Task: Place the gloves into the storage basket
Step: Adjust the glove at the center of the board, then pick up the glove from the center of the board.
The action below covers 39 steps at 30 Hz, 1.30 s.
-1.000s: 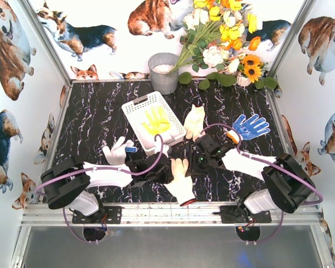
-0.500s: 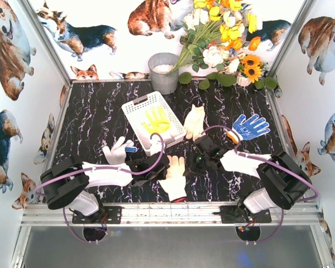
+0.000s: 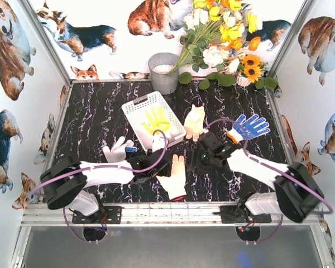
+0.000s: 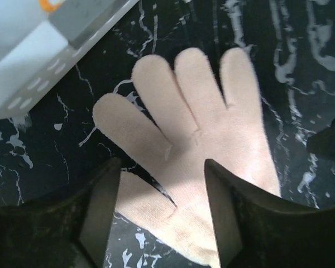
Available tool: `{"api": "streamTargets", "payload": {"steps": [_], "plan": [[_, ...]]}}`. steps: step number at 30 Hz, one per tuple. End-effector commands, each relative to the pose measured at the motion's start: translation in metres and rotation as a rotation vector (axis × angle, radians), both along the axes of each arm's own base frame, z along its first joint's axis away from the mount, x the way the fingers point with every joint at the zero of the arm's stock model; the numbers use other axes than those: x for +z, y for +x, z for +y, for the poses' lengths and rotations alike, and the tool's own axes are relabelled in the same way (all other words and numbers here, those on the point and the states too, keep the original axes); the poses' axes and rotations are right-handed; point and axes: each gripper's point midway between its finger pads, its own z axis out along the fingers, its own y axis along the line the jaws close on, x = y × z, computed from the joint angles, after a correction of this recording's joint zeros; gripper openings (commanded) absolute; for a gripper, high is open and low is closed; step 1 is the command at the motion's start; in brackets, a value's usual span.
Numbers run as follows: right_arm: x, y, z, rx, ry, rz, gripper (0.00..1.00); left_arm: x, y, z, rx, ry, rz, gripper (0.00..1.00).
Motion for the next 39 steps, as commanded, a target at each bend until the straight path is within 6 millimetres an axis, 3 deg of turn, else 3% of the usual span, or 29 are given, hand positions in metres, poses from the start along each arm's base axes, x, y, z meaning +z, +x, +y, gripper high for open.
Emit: {"api": "streamTargets", "payload": {"steps": [1, 5, 7, 9, 11, 14, 19, 24, 27, 31, 34, 39], "plan": [[0.048, 0.015, -0.037, 0.044, -0.164, -0.132, 0.49, 0.045, 0.004, -0.016, -0.085, -0.080, -0.067, 0.60], [0.081, 0.033, -0.058, 0.007, -0.182, -0.217, 0.51, 0.072, -0.014, -0.040, -0.270, -0.163, -0.061, 0.68], [0.093, 0.045, -0.060, -0.015, -0.145, -0.244, 0.54, 0.103, -0.021, -0.059, -0.370, -0.236, -0.079, 0.72], [0.106, 0.060, -0.058, -0.044, -0.086, -0.282, 0.55, 0.124, -0.018, -0.059, -0.392, -0.235, -0.118, 0.80], [0.111, 0.079, -0.057, -0.077, -0.035, -0.299, 0.55, 0.145, -0.002, -0.048, -0.350, -0.205, -0.170, 0.87], [0.107, 0.111, -0.055, -0.113, 0.021, -0.309, 0.55, 0.157, 0.037, -0.011, -0.203, -0.175, -0.160, 0.89], [0.097, 0.174, -0.064, -0.162, 0.064, -0.292, 0.54, 0.157, 0.091, 0.070, 0.008, -0.161, -0.131, 0.92], [0.079, 0.228, -0.082, -0.206, 0.047, -0.286, 0.53, 0.162, 0.123, 0.153, 0.157, -0.090, -0.163, 0.94], [0.064, 0.256, -0.088, -0.219, 0.031, -0.290, 0.53, 0.159, 0.131, 0.190, 0.235, -0.074, -0.173, 0.94], [0.042, 0.285, -0.089, -0.219, 0.022, -0.263, 0.50, 0.149, 0.136, 0.219, 0.293, -0.031, -0.189, 0.95], [0.031, 0.299, -0.080, -0.207, 0.060, -0.238, 0.46, 0.146, 0.138, 0.224, 0.300, -0.016, -0.191, 0.95], [0.012, 0.302, -0.075, -0.232, 0.083, -0.189, 0.43, 0.139, 0.139, 0.225, 0.302, -0.009, -0.172, 0.96]]}}
